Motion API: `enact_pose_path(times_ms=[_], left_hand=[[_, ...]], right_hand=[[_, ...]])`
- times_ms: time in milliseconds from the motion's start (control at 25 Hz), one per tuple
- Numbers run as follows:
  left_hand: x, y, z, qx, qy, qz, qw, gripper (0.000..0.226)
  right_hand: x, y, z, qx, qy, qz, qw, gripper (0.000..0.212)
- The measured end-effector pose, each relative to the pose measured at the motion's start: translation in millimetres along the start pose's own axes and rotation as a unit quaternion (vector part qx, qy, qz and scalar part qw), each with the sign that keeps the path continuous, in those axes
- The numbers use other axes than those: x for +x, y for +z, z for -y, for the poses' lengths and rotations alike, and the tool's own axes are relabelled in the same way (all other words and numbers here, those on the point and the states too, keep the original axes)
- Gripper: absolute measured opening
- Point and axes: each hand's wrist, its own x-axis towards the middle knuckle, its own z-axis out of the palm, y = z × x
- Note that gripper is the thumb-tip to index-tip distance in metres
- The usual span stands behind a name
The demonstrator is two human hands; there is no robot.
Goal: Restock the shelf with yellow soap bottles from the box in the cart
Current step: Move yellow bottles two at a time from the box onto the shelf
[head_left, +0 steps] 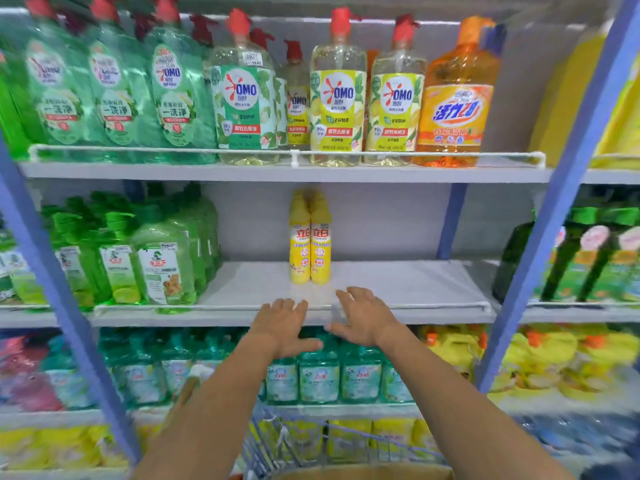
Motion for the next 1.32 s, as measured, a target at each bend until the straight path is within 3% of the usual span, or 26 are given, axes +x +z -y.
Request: enact_pose_path(times_ms=[200, 560, 920, 1120, 1320], left_hand=[[-82, 61, -43, -0.013, 0.017, -0.018, 1.0, 0.094], [-164, 202, -80, -0.089, -0.013, 0.131, 0.987, 0.087], [-176, 325, -109, -0.134, -0.074, 0.306, 0.94, 0.093], [-143, 352, -106, -0.128, -0.117, 0.315, 0.933, 0.088], [-112, 386, -89, -0.191, -0.2, 0.3, 0.913, 0.086]], right_hand=[[-98, 50, 21, -0.042, 0.005, 0.024, 0.999, 0.091], [-196, 185, 6, 0.056, 0.071, 0.159, 0.983, 0.085], [-237, 304, -57, 0.11, 0.113, 0.287, 0.945, 0.079], [-215, 333, -110, 0.108, 0.137, 0.301, 0.938, 0.074], [-200, 377, -145, 0.112, 0.175, 0.326, 0.922, 0.073]])
